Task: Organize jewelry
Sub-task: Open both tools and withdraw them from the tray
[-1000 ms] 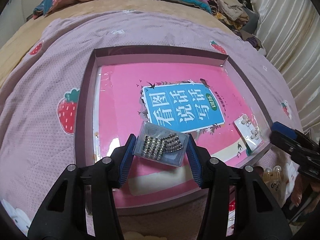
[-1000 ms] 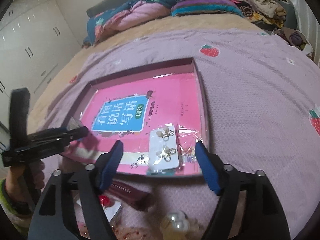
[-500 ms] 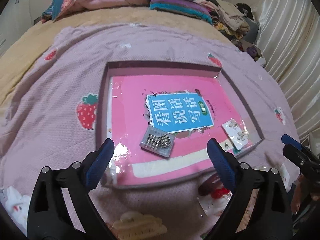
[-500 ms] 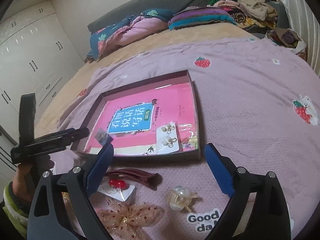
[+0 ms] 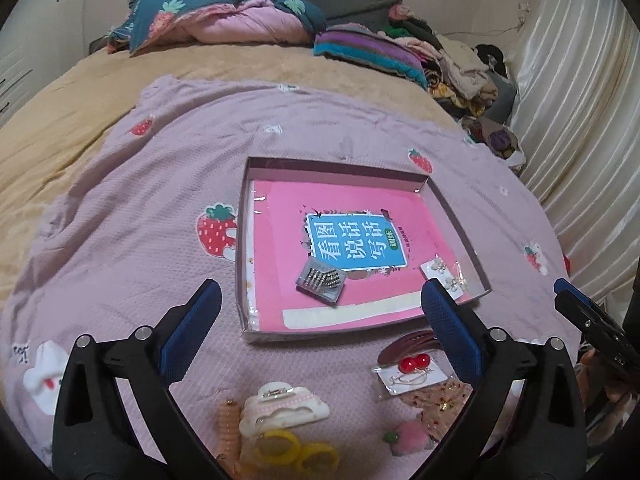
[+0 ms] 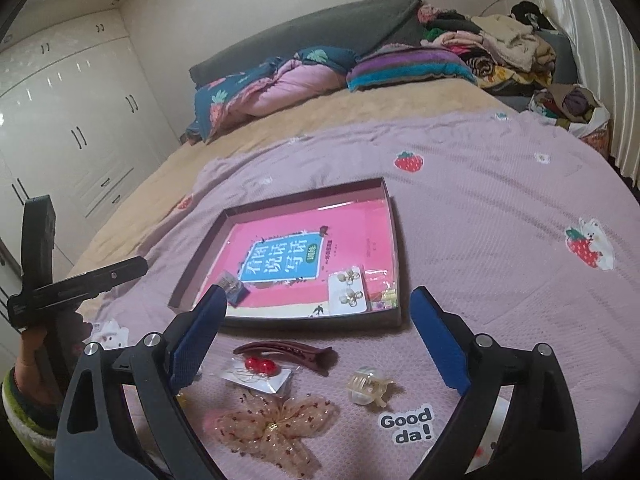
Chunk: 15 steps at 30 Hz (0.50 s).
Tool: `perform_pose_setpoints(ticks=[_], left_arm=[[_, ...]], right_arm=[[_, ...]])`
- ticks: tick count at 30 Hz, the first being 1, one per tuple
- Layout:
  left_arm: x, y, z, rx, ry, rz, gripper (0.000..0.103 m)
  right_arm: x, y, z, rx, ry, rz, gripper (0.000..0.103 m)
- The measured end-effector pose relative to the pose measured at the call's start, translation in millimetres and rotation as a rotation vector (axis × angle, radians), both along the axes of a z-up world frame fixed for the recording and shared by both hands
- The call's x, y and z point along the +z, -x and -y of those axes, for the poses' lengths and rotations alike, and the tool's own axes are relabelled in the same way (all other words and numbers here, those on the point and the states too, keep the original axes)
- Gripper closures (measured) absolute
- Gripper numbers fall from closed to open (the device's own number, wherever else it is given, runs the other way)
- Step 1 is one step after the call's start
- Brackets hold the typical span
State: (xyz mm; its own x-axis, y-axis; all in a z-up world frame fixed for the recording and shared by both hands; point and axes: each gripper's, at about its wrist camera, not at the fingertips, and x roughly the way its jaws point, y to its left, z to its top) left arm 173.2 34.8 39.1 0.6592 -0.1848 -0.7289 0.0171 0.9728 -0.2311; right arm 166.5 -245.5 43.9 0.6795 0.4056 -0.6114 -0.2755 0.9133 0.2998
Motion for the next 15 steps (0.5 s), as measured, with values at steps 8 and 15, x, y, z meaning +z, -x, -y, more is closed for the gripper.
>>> perform_pose_setpoints(ticks=[8,15], left_arm=[[15,23,-8,0.017,0.01,0.032,0.01],[23,44,-17,0.041,0.014,0.055,0.01]], right_arm=[[17,20,-2,0.018,-0.003,0.038,0.011],[26,33,-8,0.052,0.009,0.055,0.011]])
